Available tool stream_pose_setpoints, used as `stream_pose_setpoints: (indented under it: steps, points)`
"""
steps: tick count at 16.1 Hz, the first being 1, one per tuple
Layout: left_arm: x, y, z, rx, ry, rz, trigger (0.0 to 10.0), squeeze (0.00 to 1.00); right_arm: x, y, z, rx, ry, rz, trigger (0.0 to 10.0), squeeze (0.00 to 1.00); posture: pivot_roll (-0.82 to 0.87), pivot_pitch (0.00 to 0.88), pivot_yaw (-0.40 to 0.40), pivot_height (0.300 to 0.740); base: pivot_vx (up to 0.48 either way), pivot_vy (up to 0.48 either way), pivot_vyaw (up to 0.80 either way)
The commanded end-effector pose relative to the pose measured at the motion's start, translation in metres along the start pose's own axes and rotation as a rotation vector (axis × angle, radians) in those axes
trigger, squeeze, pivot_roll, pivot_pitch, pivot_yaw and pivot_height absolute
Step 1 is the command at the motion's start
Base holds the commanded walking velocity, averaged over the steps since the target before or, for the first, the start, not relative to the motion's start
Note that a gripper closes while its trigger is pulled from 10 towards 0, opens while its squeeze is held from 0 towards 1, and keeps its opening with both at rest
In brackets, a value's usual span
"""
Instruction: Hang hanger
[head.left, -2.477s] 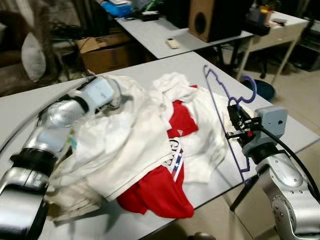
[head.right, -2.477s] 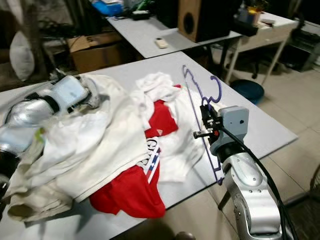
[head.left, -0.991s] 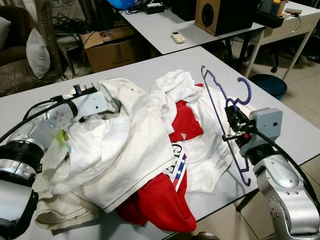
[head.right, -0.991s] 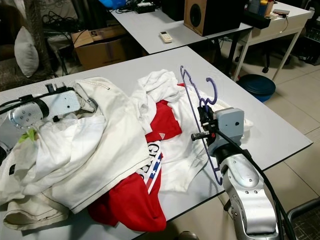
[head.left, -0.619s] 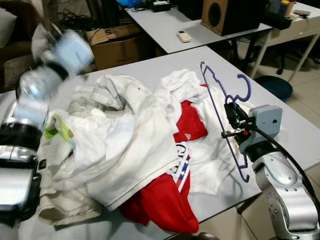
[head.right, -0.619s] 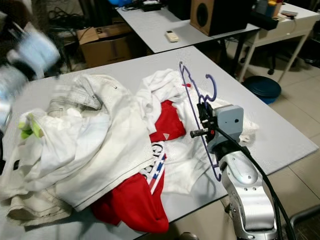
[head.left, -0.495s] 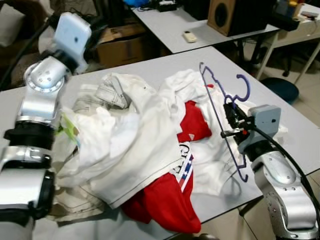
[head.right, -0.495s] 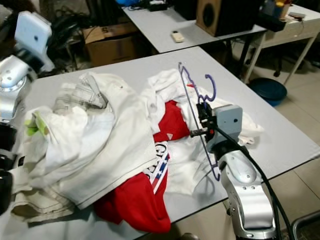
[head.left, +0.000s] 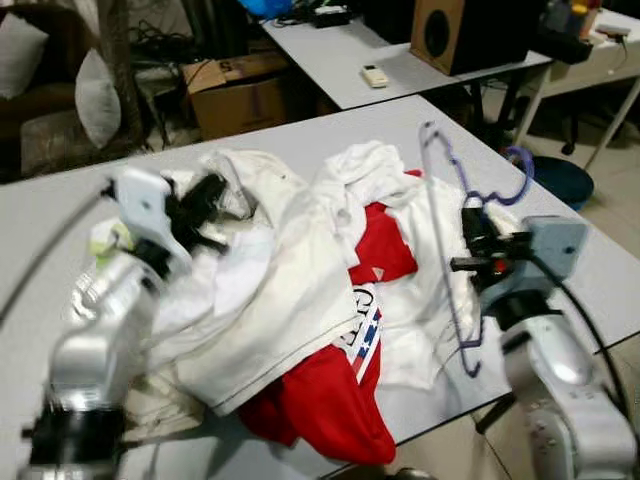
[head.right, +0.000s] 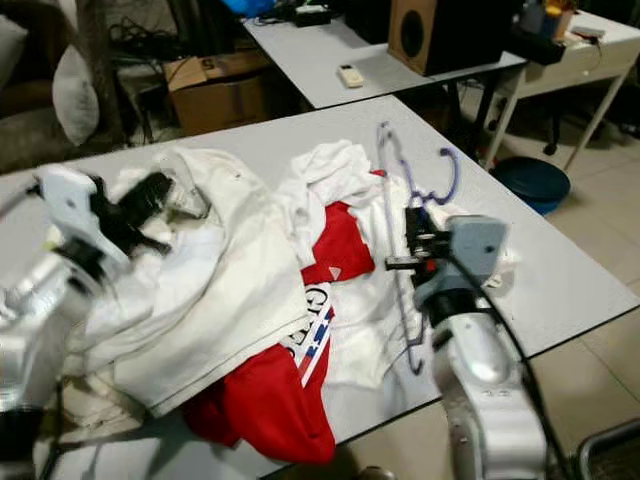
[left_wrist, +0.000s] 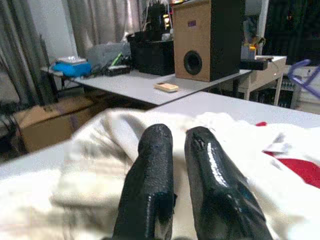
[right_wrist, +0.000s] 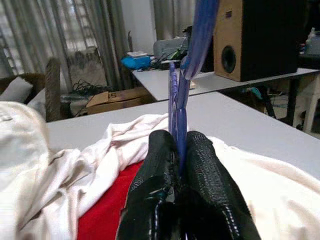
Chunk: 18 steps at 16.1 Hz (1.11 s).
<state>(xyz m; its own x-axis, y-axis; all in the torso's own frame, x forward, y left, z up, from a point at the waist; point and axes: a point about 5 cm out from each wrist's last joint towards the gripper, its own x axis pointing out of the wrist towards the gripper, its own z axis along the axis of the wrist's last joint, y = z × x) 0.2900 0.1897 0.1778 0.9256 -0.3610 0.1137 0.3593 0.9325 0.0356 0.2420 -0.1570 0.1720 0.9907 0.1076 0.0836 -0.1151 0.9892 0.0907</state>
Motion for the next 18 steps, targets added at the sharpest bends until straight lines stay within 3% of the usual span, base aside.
stream_pose_setpoints:
  steps: [1, 4, 18]
  points:
    - [0.001, -0.012, 0.007, 0.001, -0.012, -0.013, 10.0, 0.00, -0.001, 0.003, 0.006, -0.012, -0.035, -0.006, 10.0, 0.00, -0.13, 0.000, 0.044, 0.740, 0.000, 0.000, 0.00]
    - [0.003, -0.030, 0.008, -0.019, 0.001, -0.026, 10.0, 0.00, 0.001, 0.001, 0.007, -0.030, -0.022, -0.001, 10.0, 0.00, -0.13, 0.000, 0.038, 0.740, -0.245, 0.000, 0.00]
    - [0.004, -0.031, 0.005, -0.028, 0.055, -0.004, 10.0, 0.00, -0.005, 0.004, 0.003, -0.047, 0.000, -0.012, 10.0, 0.00, -0.14, 0.000, 0.059, 0.740, -0.262, 0.000, 0.00]
